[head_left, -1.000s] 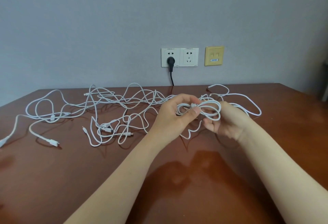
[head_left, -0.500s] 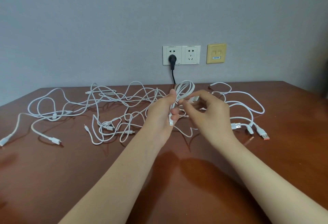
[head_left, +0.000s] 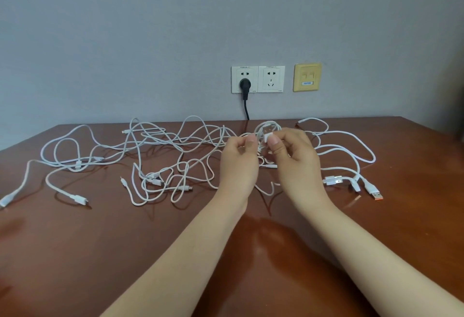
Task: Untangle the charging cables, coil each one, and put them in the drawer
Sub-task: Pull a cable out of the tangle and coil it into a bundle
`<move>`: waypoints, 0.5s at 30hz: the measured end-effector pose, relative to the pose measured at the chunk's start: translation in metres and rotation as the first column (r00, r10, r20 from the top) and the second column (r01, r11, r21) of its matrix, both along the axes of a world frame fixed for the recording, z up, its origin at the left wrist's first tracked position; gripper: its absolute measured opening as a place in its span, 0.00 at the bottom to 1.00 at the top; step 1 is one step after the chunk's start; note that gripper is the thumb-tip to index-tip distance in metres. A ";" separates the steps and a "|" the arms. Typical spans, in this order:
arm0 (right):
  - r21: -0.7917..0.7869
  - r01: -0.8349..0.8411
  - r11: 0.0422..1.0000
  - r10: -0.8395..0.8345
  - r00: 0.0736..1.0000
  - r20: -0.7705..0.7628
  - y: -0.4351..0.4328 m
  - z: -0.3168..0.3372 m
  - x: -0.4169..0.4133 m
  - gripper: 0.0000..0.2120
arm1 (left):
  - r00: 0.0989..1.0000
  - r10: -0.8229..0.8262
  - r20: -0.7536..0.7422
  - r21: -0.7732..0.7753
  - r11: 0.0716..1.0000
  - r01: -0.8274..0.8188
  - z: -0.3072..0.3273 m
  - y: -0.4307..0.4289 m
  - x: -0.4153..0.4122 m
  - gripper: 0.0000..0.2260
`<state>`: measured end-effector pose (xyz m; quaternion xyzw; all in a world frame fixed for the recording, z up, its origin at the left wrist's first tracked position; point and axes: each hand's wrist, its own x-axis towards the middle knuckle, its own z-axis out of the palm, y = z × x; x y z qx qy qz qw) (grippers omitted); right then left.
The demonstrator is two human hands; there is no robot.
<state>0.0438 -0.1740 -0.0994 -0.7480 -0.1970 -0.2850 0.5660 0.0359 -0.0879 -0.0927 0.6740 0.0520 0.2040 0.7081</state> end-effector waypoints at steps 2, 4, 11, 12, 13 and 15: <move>0.037 -0.007 0.999 0.009 0.999 -0.054 -0.001 0.002 0.000 0.15 | 0.999 0.025 0.038 0.074 0.997 -0.028 -0.003 -0.001 0.000 0.09; 0.036 -0.001 0.999 0.004 0.997 -0.079 -0.004 0.004 -0.001 0.15 | 0.997 0.043 0.070 0.168 0.984 -0.054 -0.006 -0.002 -0.001 0.10; 0.068 -0.063 0.996 0.071 0.990 -0.118 -0.009 0.010 -0.006 0.13 | 0.978 0.048 0.203 0.353 0.928 -0.118 -0.006 0.001 -0.004 0.14; 0.071 -0.068 0.995 0.077 0.989 -0.126 -0.011 0.011 -0.005 0.13 | 0.982 0.025 0.185 0.340 0.936 -0.088 -0.006 0.002 -0.003 0.15; 0.070 -0.068 0.995 0.077 0.988 -0.131 -0.013 0.011 -0.004 0.14 | 0.988 -0.004 0.156 0.323 0.945 -0.047 -0.005 0.003 -0.002 0.15; 0.058 -0.061 0.996 0.069 0.988 -0.136 -0.016 0.010 -0.001 0.14 | 0.995 -0.067 0.078 0.293 0.955 0.041 -0.005 0.006 0.000 0.14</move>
